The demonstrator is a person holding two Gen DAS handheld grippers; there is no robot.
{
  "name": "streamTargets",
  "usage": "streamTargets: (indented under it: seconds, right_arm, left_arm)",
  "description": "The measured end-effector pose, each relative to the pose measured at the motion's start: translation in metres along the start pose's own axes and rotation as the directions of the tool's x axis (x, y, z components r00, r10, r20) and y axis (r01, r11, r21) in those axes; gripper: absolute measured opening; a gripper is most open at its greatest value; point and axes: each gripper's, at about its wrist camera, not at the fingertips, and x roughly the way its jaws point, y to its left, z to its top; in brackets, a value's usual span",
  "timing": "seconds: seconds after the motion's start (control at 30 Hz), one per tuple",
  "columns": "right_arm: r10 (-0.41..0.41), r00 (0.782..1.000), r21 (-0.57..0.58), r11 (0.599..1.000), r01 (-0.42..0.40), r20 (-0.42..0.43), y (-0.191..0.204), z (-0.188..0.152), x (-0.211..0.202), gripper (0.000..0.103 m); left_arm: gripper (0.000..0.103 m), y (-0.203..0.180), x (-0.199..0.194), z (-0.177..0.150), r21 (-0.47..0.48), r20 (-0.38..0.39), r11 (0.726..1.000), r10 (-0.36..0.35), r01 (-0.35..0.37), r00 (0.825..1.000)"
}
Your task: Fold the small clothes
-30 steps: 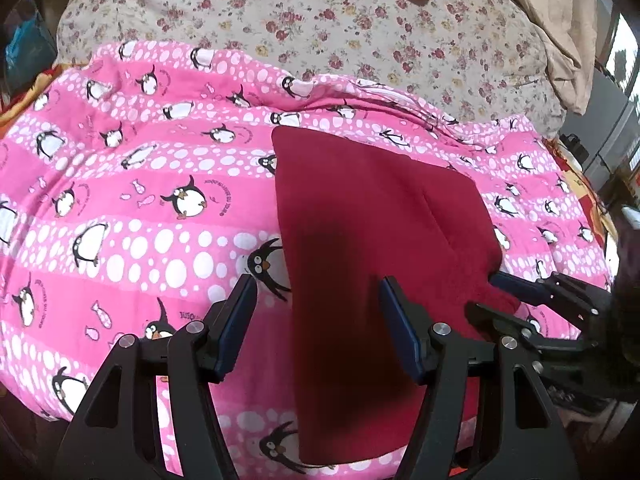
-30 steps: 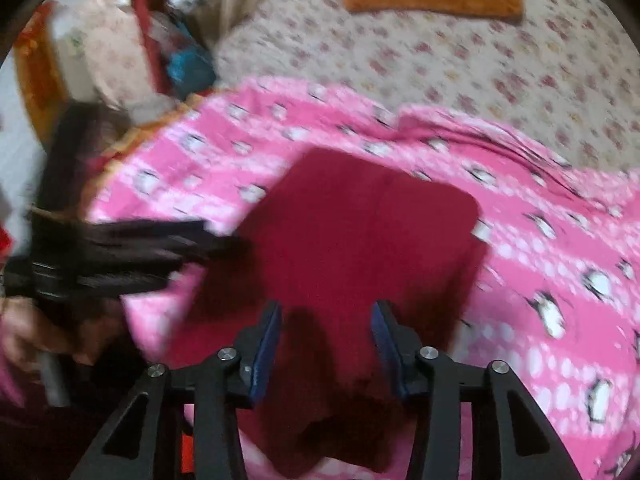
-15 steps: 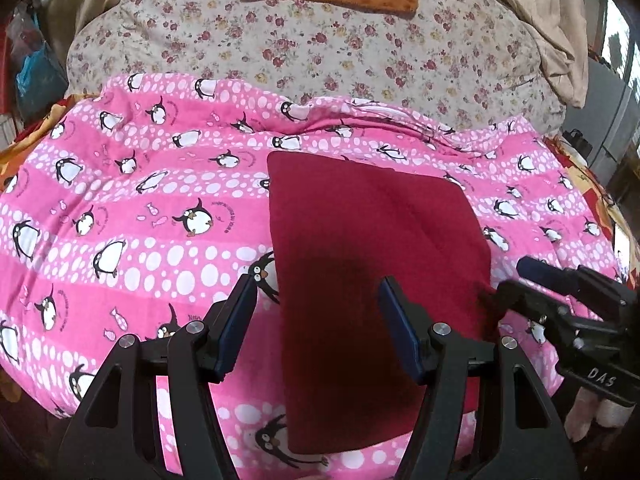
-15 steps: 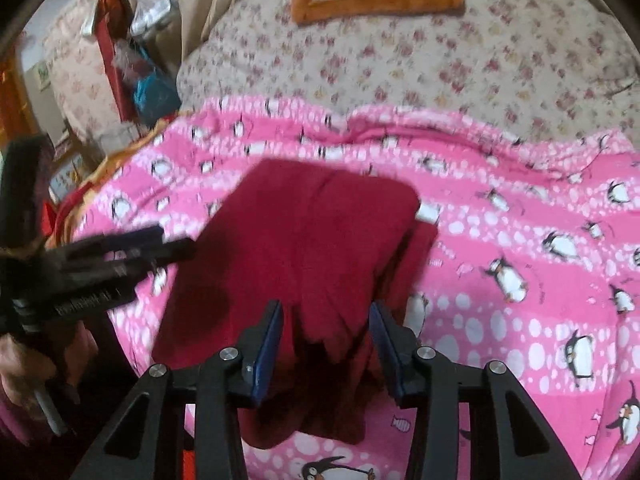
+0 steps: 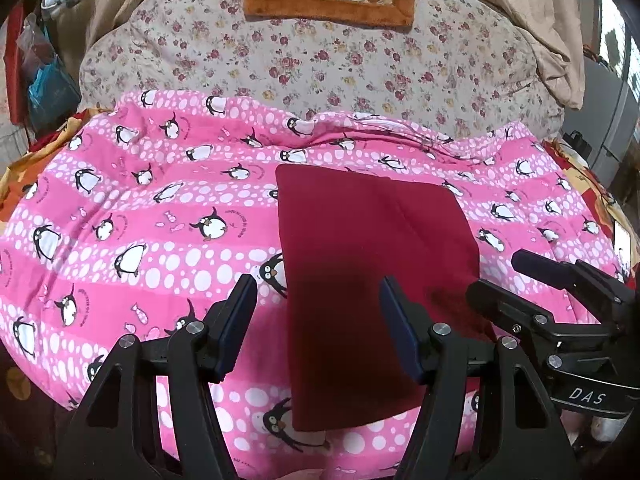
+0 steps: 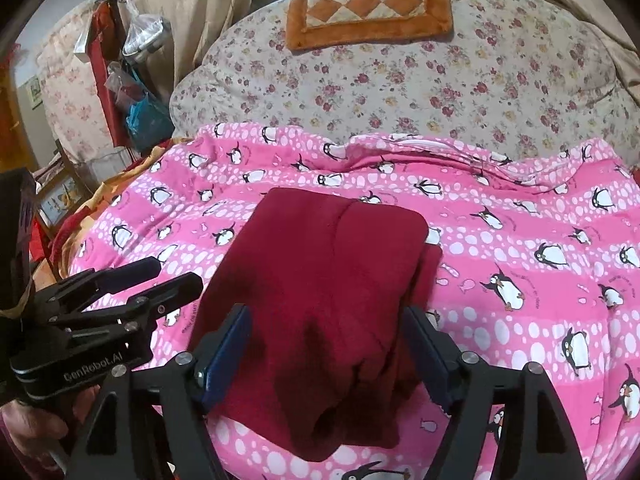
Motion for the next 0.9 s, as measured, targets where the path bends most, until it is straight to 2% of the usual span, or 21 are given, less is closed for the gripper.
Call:
streamTargets:
  seconds: [0.43, 0.67, 0.9]
  right_arm:
    - [-0.023, 1.000, -0.007, 1.000, 0.023, -0.013, 0.002, -0.004, -0.001, 0.076]
    - [-0.027, 1.000, 0.005, 1.000, 0.027, -0.015, -0.002, -0.007, 0.001, 0.076]
    - [-0.023, 1.000, 0.004, 1.000, 0.023, 0.009, -0.014, -0.011, 0.006, 0.076]
  left_arm:
    - [0.063, 0.002, -0.007, -0.003, -0.008, 0.012, 1.000, 0.004, -0.004, 1.000]
    - [0.063, -0.001, -0.001, -0.006, -0.011, -0.005, 1.000, 0.004, -0.004, 1.000]
    - [0.063, -0.017, 0.012, -0.008, 0.024, -0.029, 0.999, 0.049, -0.049, 0.998]
